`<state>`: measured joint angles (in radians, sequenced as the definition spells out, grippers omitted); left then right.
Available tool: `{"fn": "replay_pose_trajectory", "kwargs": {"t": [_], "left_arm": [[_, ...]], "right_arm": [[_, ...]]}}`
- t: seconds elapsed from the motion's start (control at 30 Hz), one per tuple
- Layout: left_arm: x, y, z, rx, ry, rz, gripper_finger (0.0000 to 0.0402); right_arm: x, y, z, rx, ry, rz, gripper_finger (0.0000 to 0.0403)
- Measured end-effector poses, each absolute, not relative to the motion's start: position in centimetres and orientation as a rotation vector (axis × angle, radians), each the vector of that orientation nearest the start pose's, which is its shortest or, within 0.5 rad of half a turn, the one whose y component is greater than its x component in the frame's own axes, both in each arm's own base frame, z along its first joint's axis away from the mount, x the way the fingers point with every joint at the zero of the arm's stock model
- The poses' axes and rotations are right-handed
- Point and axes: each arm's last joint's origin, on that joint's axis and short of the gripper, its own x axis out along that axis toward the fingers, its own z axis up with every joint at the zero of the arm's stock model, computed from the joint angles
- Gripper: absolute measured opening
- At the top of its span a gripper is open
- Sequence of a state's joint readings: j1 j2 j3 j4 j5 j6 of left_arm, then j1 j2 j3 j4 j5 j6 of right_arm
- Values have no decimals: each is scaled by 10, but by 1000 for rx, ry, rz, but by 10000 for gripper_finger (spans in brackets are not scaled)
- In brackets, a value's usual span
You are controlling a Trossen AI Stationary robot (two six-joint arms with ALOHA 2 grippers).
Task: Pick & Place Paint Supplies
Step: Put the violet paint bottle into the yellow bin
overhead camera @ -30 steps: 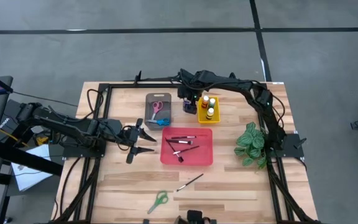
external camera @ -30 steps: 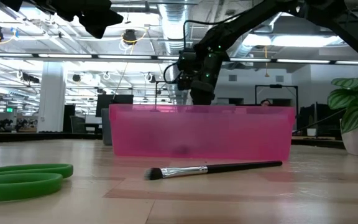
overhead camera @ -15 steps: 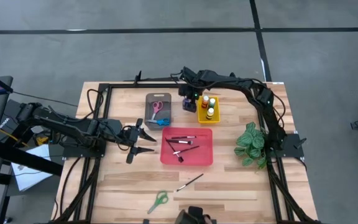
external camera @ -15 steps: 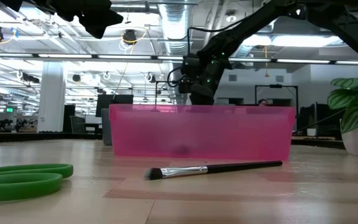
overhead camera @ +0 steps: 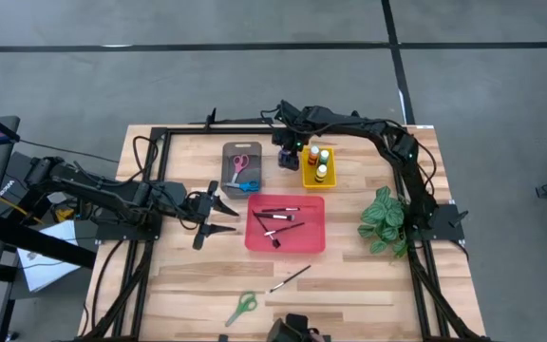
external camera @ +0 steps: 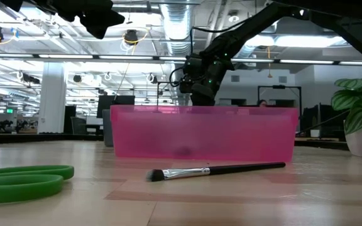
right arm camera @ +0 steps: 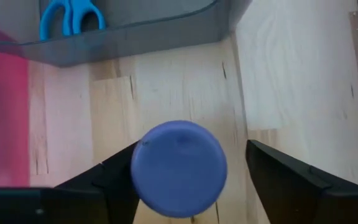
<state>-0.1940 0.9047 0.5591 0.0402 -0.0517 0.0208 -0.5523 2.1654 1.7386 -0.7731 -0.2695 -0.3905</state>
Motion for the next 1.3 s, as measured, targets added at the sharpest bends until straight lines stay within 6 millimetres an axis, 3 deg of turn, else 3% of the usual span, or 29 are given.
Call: {"fn": "replay_pose_trajectory", "kwargs": {"t": [0.4, 0.57, 0.67, 0.77, 0.9, 1.1, 1.3], "left_arm": [[196, -37, 255, 58, 302, -144, 181], [196, -37, 255, 58, 302, -144, 181], [196, -37, 255, 69, 301, -146, 181], [196, -37, 256, 90, 298, -147, 181], [197, -36, 256, 118, 293, -99, 181], [200, -33, 260, 297, 245, -12, 181], [221, -39, 250, 472, 221, -24, 192]], "right_arm": [[387, -229, 186, 133, 1125, -25, 109], [387, -229, 187, 133, 1125, -25, 105], [384, -227, 194, 134, 1128, -24, 125], [376, -222, 219, 121, 1103, -30, 142], [366, -206, 267, 99, 991, -23, 137], [351, -161, 339, 40, 770, 71, 125], [348, -111, 386, -8, 564, 160, 139]]}}
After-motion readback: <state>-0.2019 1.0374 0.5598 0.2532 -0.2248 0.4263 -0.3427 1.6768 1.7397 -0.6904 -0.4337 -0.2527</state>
